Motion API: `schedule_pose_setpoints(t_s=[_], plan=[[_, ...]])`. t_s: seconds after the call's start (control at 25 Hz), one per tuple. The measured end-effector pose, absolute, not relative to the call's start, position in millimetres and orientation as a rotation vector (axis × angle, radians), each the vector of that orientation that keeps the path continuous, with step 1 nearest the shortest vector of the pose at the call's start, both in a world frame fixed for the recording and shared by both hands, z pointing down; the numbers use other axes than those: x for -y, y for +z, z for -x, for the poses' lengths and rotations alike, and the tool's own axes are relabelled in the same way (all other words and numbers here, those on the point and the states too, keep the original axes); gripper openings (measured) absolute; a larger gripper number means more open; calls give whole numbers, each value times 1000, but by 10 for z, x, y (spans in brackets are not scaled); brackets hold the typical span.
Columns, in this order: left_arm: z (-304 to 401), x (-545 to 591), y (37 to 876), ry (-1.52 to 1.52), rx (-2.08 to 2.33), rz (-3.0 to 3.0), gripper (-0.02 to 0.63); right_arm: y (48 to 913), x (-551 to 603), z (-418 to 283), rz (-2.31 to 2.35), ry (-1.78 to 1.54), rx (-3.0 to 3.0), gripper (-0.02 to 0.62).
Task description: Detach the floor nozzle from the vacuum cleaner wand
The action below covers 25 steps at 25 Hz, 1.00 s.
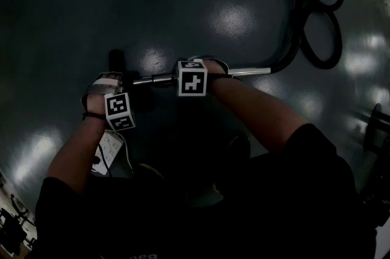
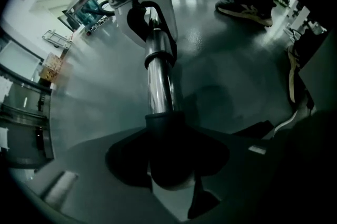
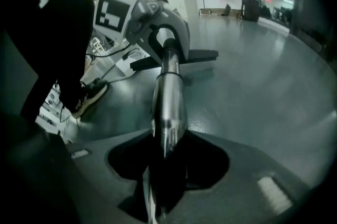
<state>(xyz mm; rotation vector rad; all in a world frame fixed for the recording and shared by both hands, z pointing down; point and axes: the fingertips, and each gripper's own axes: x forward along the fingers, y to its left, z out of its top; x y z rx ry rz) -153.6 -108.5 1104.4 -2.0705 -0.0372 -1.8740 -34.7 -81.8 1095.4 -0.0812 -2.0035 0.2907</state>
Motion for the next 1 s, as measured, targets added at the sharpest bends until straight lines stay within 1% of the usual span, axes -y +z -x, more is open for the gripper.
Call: schedule_pose_setpoints(t_s=[0.08, 0.16, 0.36, 0.68, 0.76, 0.84, 1.0], plan=[[1563, 1158, 10984, -1883, 22, 2104, 167, 10885, 861, 391, 77, 319, 2012, 156], [1545, 1101, 10910, -1877, 41, 2269, 161, 10862, 863, 406, 73, 283, 2007, 156], [1519, 737, 10778, -1863, 280, 2730, 152, 10777, 716, 408, 129, 194, 1989, 156], [1430, 357, 10492, -2047, 647, 3158, 152, 10739, 650, 333, 123, -39, 1900, 158], [1391, 323, 10513, -2039, 608, 3152, 151, 10769, 622, 300, 128, -29, 1897, 158], [1377, 370, 10501, -2011, 477, 3047, 149, 10755, 611, 296, 138, 24, 1918, 156], [1423, 726, 10478, -1868, 126, 2638, 146, 10629, 730, 285, 133, 124, 1939, 153]])
